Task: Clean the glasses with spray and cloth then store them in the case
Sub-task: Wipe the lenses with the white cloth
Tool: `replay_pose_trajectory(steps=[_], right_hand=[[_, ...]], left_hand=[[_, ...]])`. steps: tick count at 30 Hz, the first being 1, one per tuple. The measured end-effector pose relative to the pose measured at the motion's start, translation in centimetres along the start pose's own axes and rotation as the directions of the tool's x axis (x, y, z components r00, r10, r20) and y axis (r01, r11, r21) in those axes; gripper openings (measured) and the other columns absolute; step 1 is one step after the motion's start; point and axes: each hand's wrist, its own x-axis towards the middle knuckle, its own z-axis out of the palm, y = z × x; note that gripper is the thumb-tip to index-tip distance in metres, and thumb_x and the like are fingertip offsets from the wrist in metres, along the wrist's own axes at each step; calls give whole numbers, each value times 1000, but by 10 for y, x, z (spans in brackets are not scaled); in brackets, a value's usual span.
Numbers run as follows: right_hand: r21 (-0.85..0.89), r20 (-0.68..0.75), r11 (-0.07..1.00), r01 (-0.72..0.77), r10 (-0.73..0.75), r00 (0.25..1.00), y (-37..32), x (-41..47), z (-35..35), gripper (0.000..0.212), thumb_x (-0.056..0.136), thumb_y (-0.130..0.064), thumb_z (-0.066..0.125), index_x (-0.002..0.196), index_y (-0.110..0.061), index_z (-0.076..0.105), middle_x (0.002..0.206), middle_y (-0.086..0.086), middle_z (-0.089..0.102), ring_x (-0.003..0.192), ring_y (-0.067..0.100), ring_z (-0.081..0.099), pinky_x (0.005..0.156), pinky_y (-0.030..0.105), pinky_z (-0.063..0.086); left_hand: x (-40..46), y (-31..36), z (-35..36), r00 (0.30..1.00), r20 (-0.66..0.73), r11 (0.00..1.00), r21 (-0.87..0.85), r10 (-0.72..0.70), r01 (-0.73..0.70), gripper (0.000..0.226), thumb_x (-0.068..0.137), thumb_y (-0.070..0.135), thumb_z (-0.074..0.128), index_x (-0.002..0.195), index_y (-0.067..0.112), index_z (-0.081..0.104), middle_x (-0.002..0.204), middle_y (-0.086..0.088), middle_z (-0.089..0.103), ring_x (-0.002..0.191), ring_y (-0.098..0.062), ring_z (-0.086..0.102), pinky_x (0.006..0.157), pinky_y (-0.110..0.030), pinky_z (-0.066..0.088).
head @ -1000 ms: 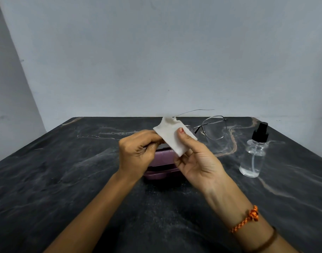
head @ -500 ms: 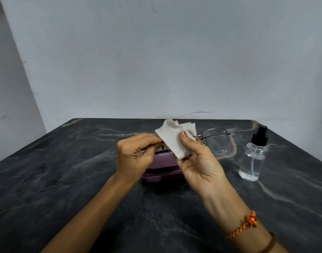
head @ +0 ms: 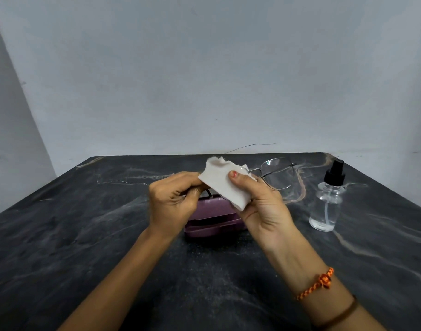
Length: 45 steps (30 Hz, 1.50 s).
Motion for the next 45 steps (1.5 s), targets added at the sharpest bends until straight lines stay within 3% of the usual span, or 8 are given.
replay_pose_trajectory(steps=[7,18,22,25,29,37,41,45], right_hand=[[166,24,986,12,-16,1000,8,2,2,25,54,-11,66,79,-8,65,63,4,72,54,12,67,51,19,55],[-332,120,935,129,-94,988,-3,6,-9,25,46,-6,77,66,-10,61,55,-3,69,52,7,65,44,16,49],[-269,86,957,112,-92,992,-4,7,-11,23,63,5,68,52,-14,63,51,-4,67,50,5,63,42,17,48],[-125,32,990,71,-68,997,1,9,-9,27,76,2,57,54,-11,67,50,-3,66,46,5,62,41,14,46],[89,29,996,8,-11,1000,7,7,-3,8,60,-6,66,67,-10,66,56,1,70,50,10,65,47,16,51],[-137,105,988,70,-56,993,10,5,-3,37,46,-9,72,82,-8,63,69,0,73,62,9,68,51,17,53],[-355,100,933,62,-28,995,8,3,-6,30,50,-4,77,76,-10,62,60,-1,71,55,9,67,44,18,50],[-338,84,936,95,-70,994,7,3,-7,15,62,0,73,65,-12,64,53,-1,67,48,9,63,40,16,45]], left_hand=[[-1,3,4,999,42,1000,-22,0,1,14,61,-14,68,74,-10,69,78,-8,65,74,-14,64,68,-9,52],[3,0,-3,1000,12,1000,25,2,-3,18,61,-23,61,65,-8,70,63,-16,70,53,-18,62,46,-29,48],[4,2,-2,1000,-30,1000,0,-6,6,17,61,-20,62,69,-8,69,75,-9,67,69,-12,63,60,-9,51],[2,3,0,1000,-15,1000,-13,6,-6,12,63,-13,68,74,-8,69,78,-9,67,73,-11,64,65,-9,52],[2,4,2,998,34,999,-1,50,-50,14,60,-16,68,72,-8,70,69,-17,71,72,-15,64,64,-13,53],[3,3,-2,997,58,996,63,54,-57,20,58,-24,57,56,-7,67,46,-13,61,37,-25,52,38,-33,39],[3,0,-6,999,7,998,37,42,-42,16,58,-20,64,64,-7,69,68,-11,70,57,-18,61,47,-32,48],[5,1,-6,999,-35,1000,16,25,-25,12,65,-14,64,71,-6,70,78,-7,67,69,-10,62,58,-16,52]])
